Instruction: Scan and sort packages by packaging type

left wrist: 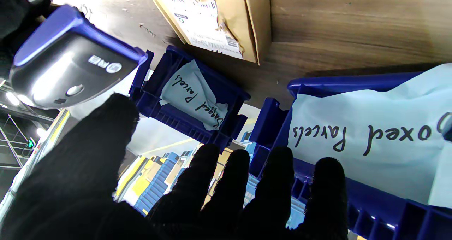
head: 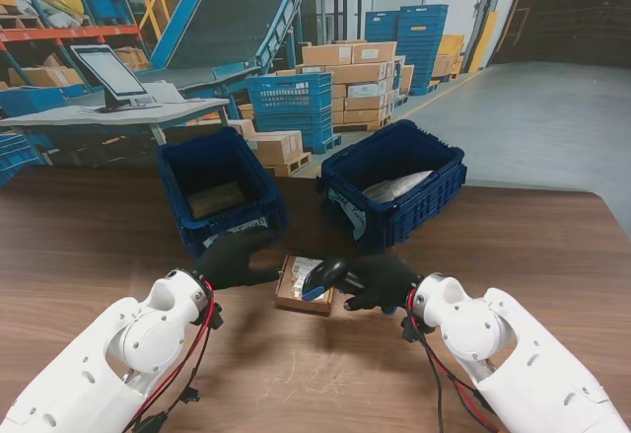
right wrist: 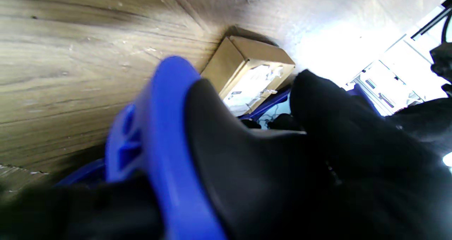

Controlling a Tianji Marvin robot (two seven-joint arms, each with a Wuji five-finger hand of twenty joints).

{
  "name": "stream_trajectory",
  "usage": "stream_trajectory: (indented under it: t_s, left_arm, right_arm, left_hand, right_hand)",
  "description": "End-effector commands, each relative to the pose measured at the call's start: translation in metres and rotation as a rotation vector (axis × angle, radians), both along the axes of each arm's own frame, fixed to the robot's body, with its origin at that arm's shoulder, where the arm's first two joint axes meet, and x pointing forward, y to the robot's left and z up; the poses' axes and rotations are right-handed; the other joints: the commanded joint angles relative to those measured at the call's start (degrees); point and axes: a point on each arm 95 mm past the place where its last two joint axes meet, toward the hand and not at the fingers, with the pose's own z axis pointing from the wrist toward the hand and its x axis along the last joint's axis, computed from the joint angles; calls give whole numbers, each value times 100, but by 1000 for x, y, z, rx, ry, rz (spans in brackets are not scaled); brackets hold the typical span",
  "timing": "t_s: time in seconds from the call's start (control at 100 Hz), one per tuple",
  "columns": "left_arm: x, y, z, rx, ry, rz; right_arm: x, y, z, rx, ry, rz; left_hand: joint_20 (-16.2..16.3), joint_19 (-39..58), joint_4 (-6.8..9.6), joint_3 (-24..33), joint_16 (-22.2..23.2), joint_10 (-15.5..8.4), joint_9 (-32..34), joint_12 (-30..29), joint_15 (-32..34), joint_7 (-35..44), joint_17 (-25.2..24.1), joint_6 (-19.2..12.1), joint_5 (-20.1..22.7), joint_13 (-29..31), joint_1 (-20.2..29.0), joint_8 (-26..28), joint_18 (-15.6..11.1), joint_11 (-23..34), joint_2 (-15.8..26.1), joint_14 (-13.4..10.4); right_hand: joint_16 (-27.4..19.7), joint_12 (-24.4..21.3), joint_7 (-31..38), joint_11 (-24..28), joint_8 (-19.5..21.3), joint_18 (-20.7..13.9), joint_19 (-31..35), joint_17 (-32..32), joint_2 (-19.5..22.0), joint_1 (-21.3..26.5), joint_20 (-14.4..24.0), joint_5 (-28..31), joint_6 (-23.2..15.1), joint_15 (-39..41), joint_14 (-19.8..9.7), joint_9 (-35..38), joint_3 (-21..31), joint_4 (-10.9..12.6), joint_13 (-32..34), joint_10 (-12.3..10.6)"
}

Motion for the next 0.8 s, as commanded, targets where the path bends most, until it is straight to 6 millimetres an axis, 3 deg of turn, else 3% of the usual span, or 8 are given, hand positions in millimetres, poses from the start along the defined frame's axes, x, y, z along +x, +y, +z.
stream_trajectory:
  t_s: [0.0, 0.32, 0.79]
  left_arm:
    - [-3, -4, -1, -4, 14, -19]
    - [-5, -3, -3, -7, 24, -27]
    - [-6, -2, -6, -2, 39, -45]
  right_arm:
    - [-3, 7, -6, -17, 4, 7]
    - [-3, 10, -22, -72, -16, -32]
    - [1, 12, -27, -77, -13, -42]
  left_hand:
    - [-27, 156, -23, -198, -19, 49, 26, -8, 93, 29, -9, -4, 133, 84, 50, 73, -61, 35, 182, 48]
    - [-40, 172, -21, -214, -23, 56, 13, -11, 89, 24, -25, 4, 128, 68, 59, 76, -61, 24, 188, 57]
    - [-60, 169, -18, -242, -38, 54, -2, -18, 72, 13, -32, -8, 107, 43, 64, 77, -65, 1, 199, 56]
  right_hand:
    - [194, 85, 9, 107, 49, -54, 72, 47, 172, 428, -19, 17, -313, 343, -542, 76, 234, -11, 418, 168]
    - [178, 64, 31, 130, 34, -75, 85, 109, 165, 405, -45, 4, -306, 352, -578, 80, 260, -15, 449, 172]
    - [159, 40, 58, 149, 7, -71, 92, 110, 162, 406, -69, -5, -307, 358, -582, 73, 279, -22, 448, 172]
